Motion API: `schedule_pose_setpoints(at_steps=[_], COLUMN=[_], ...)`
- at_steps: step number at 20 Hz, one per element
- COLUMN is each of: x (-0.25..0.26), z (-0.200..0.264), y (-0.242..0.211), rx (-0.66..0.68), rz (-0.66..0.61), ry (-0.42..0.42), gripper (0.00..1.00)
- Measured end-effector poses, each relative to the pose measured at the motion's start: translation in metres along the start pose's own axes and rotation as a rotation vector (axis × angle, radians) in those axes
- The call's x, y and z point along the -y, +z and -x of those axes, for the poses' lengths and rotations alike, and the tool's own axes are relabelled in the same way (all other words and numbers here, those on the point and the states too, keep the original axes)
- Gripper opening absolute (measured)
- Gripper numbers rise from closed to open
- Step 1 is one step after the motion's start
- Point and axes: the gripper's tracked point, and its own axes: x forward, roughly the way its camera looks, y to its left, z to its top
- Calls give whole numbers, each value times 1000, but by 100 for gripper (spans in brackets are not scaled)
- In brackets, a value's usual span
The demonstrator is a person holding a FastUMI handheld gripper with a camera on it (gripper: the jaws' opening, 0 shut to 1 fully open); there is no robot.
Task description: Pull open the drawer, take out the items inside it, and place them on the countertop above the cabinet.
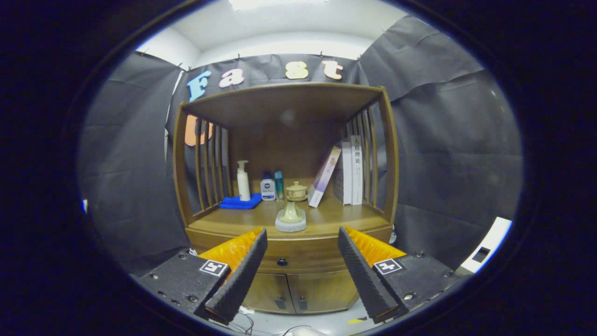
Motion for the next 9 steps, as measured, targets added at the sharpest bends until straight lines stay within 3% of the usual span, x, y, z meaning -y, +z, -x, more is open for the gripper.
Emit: schedule_pose_setpoints(at_steps=[9], x=[11], z=[46], y=[50], rx=[92], rz=[-20], ry=[-18], gripper=[99])
